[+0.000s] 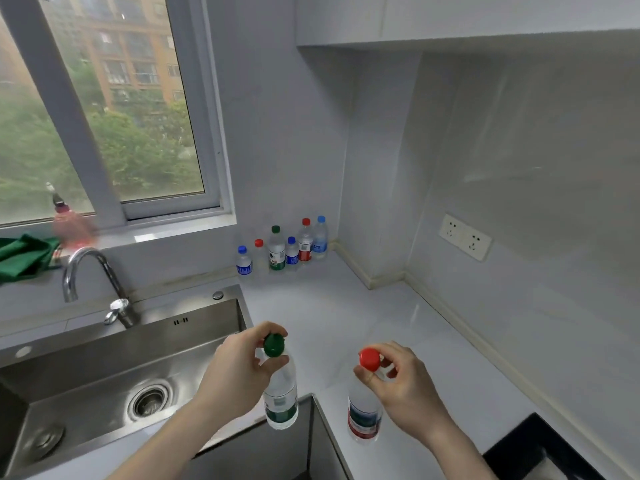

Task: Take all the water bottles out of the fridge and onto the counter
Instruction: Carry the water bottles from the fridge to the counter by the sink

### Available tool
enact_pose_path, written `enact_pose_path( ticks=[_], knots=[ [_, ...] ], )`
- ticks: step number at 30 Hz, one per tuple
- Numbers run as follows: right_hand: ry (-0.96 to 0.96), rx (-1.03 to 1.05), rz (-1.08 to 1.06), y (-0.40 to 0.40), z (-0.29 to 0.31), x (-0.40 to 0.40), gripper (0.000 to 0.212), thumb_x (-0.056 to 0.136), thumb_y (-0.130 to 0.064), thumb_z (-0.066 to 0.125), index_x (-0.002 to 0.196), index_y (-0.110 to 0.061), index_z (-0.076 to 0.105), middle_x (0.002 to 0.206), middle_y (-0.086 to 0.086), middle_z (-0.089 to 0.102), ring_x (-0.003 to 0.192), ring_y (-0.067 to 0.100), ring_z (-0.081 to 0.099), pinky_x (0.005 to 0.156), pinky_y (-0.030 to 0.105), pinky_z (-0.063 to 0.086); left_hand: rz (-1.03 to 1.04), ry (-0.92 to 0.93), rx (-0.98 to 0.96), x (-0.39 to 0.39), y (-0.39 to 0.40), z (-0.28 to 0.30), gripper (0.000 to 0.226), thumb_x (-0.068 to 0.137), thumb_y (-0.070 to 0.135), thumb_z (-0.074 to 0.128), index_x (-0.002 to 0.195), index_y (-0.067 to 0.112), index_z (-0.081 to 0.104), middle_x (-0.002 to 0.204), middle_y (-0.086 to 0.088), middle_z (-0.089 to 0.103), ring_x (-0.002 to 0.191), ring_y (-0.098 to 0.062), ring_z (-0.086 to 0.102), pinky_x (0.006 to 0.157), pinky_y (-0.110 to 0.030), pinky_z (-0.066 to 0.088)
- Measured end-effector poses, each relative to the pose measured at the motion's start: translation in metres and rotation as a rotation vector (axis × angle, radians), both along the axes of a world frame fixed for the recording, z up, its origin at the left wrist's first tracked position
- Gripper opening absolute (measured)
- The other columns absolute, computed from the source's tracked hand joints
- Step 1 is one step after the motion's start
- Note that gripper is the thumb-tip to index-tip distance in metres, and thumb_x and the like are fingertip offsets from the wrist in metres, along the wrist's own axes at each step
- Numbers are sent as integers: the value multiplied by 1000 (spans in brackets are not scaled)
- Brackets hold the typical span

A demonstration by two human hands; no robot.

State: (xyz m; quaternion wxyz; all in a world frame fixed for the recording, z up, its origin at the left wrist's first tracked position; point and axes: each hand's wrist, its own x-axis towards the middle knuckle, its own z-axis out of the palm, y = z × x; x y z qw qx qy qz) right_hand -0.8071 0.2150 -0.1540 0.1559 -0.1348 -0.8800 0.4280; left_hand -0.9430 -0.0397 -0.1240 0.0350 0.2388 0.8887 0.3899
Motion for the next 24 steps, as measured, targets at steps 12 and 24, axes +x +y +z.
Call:
enact_pose_path(
  ticks=[12, 24],
  knots=[
    [3, -77, -172, -30, -7, -151, 20, 85, -26, 87, 97, -35, 74, 96, -16, 69, 74, 12, 62, 70, 21, 50, -107, -19, -70, -175, -13, -17, 33, 85, 31, 82, 109, 44, 64, 101, 27, 65, 94, -10, 67, 86, -36, 59],
    [-100, -20, -164, 5, -13, -253, 20, 85, -47, 83, 100, -40, 71, 98, -22, 70, 76, 6, 62, 71, 20, 48, -47, 10, -115, -286, 22, -40, 32, 82, 30, 85, 107, 37, 67, 106, 17, 71, 96, -16, 64, 83, -34, 55]
  ],
)
